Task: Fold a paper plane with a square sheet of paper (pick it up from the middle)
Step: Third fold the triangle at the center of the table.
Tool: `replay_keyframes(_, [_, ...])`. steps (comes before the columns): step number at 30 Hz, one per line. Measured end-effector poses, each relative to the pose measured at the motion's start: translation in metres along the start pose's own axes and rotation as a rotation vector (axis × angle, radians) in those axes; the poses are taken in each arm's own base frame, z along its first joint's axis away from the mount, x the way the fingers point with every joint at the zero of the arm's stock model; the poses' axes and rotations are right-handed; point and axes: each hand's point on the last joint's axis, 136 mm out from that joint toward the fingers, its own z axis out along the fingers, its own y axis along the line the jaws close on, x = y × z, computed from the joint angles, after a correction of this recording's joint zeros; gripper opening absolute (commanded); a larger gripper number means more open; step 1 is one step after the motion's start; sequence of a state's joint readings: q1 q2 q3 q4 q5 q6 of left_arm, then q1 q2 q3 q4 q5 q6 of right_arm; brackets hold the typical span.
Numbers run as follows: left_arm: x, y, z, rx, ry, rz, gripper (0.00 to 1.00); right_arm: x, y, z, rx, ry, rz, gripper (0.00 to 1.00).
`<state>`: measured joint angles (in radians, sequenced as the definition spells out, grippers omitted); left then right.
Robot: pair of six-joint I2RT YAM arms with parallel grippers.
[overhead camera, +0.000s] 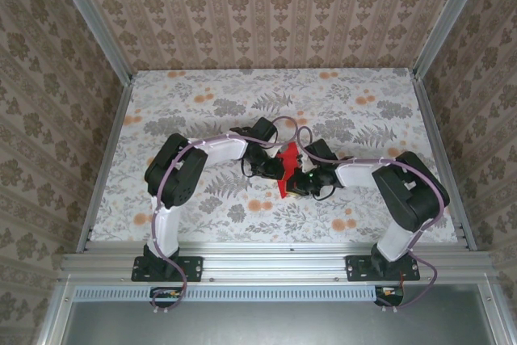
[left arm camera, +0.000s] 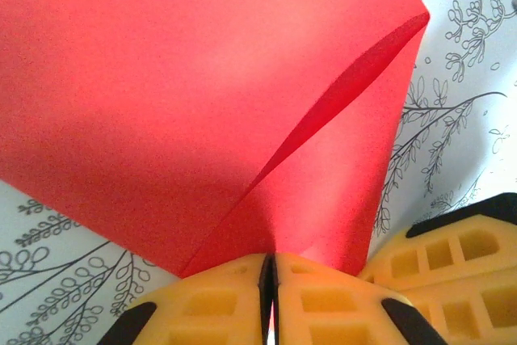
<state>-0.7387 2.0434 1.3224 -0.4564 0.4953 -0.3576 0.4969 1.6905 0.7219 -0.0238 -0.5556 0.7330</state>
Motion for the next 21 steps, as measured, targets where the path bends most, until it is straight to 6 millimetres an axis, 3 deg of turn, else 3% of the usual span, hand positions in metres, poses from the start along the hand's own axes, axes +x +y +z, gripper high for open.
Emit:
replay_keyframes(7, [0.0,0.0,0.0,0.003,0.002,0.003,0.12,0.011,0.001,-0.005,-0.006,0.009,0.017,0.05])
replay_keyframes(15, [0.0,0.0,0.0,0.005,0.003,0.003,0.12,-0.006,0.026,-0.014,-0.077,-0.059,0.037,0.05])
replay_keyframes(21, [0.0,0.0,0.0,0.005,0.003,0.003,0.12,-0.006,0.025,0.001,-0.067,-0.034,0.038,0.05])
